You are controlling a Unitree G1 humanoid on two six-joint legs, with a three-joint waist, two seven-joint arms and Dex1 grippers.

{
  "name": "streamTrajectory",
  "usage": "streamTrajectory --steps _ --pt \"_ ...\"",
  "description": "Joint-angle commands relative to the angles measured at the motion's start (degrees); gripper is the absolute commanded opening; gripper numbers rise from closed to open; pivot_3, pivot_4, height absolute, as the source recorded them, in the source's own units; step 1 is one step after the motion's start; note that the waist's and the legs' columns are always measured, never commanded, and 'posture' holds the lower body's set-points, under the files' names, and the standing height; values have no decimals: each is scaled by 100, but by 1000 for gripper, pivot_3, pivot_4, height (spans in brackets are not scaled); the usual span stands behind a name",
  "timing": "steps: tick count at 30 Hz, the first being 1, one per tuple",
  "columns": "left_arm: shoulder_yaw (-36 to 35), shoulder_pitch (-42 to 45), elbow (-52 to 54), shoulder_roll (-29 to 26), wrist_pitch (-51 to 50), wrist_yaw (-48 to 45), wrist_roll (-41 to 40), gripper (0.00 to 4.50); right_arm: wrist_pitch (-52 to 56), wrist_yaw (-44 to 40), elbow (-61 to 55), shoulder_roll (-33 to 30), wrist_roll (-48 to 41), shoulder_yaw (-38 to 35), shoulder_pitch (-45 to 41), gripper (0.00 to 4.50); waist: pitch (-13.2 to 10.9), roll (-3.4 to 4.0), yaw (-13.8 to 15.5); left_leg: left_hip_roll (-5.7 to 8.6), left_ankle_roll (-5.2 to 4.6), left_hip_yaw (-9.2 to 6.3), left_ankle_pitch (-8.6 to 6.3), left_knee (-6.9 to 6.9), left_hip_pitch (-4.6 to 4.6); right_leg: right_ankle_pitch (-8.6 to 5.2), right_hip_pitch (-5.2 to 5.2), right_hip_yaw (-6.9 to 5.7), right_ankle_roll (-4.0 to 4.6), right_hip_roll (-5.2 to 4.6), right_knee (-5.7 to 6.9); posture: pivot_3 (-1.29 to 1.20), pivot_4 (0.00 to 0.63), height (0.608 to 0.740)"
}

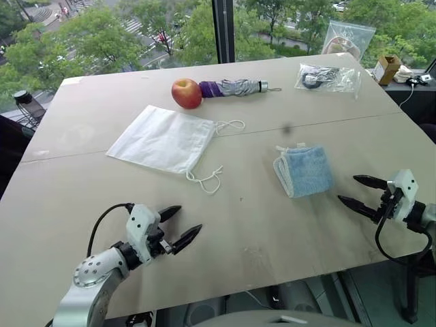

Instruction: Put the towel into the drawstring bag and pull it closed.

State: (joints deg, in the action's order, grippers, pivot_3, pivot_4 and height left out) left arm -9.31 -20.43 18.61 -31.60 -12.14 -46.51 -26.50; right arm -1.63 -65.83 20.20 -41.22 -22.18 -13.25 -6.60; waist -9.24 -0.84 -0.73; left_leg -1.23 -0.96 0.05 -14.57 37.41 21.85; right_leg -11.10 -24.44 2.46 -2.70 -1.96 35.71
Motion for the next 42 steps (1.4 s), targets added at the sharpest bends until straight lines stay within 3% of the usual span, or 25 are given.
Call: streamTrajectory --steps 1,5,8,16,21,25,29,42 --pt "-157 15 229 -66 -91 31 -114 4394 -100 -54 -65 -109 -68 -149 -129 4500 -5 -8 -4 0 0 0 0 0 2 0 -2 0 0 0 0 0 150 740" --pt "-861 505 369 -244 -476 270 -677 4394 -65 -95 -23 -256 -165 -291 -323 4500 -22 -25 -1 -2 0 -5 0 0 5 1 -5 -4 0 3 3 0 150 740" --pt "-956 1040 559 -356 -852 674 -734 4394 169 -90 -173 -319 -364 -367 -651 4500 -25 -29 -7 -3 0 -6 0 0 4 1 -5 -4 0 5 6 0 150 740" --pt "190 2650 1066 265 -2208 2610 -55 4394 1544 6 -1864 -396 -675 262 -1300 4500 -37 -47 -4 0 0 -8 0 -1 8 17 -3 1 -25 5 6 0 150 740" --pt "1050 3169 960 732 -2893 3875 1098 4394 2594 226 -2795 -284 -1376 357 -1631 4500 -51 -69 1 -1 0 -20 0 -3 11 20 -4 -5 -23 10 9 0 150 740" --pt "1340 3207 789 1324 -2561 4767 1984 4394 2785 317 -2986 -221 -1439 347 -1636 4500 -55 -77 24 6 0 -26 0 1 21 28 -3 -11 -11 3 5 0 150 740" --pt "1621 3191 489 1521 -2009 5201 2776 4394 2743 272 -2944 -213 -1383 339 -1576 4500 -57 -80 23 7 0 -27 0 1 20 31 -3 -12 -5 2 4 0 150 740" --pt "1441 2872 -384 1931 -1336 5584 3577 4394 2672 189 -2849 -258 -1296 313 -1521 4500 -57 -80 12 7 0 -26 0 2 18 32 -4 -12 -4 3 7 0 150 740"
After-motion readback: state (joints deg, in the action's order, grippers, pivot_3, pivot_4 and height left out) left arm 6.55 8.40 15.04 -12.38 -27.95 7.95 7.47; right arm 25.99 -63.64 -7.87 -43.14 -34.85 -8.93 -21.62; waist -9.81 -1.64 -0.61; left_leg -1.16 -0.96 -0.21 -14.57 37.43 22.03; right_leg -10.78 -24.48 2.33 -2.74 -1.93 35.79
